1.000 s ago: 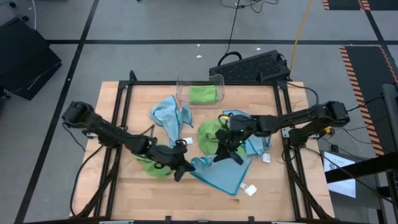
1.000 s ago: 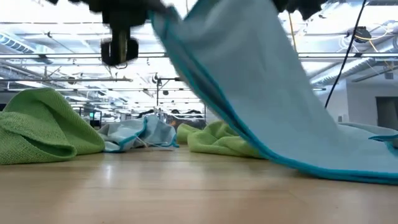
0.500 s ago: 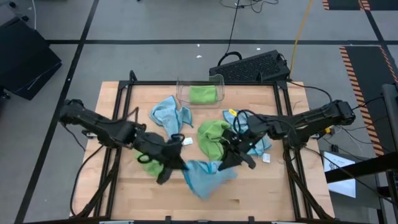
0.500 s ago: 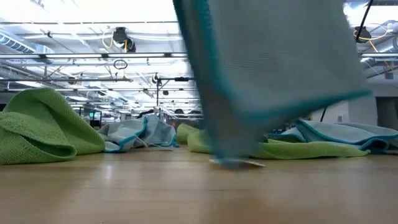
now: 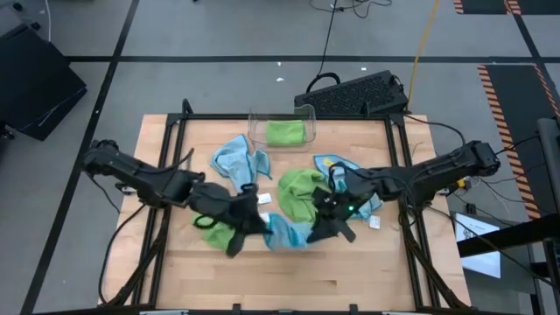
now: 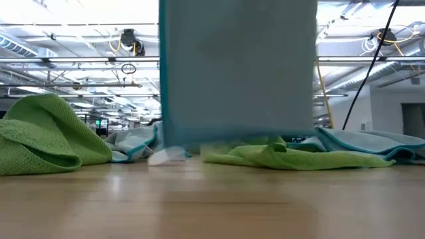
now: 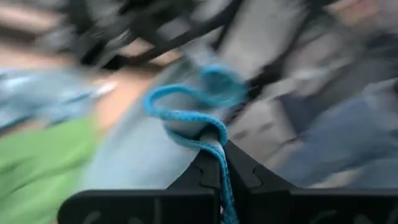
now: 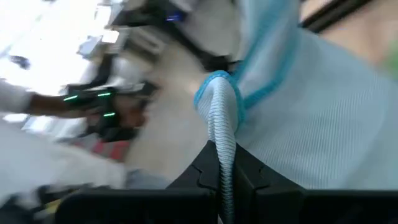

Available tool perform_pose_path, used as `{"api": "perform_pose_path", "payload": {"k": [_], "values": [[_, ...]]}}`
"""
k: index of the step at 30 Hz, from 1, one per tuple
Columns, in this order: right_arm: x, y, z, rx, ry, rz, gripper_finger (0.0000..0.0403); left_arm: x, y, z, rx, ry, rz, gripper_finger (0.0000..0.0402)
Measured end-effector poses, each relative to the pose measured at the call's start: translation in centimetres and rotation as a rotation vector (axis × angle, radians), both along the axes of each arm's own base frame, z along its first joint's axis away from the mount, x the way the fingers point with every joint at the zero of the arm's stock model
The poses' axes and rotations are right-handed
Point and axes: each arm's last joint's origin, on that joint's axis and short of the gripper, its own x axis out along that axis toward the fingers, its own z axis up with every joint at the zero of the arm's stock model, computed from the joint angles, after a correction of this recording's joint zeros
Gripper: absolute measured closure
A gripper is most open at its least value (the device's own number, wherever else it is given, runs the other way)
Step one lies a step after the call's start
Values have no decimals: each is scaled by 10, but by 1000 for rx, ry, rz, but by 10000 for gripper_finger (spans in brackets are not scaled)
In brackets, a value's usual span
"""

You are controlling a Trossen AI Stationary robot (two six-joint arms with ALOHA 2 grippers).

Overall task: Fold microfiber towels
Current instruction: Fold the bottom blue microfiber cloth

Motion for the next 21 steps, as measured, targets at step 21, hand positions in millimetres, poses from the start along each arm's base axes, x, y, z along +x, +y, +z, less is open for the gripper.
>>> {"api": "perform_pose_path", "payload": {"k": [21], "values": [[-30,-128,-47,-254,188,-355,399,42,102,-40,154,165,118,401]]}}
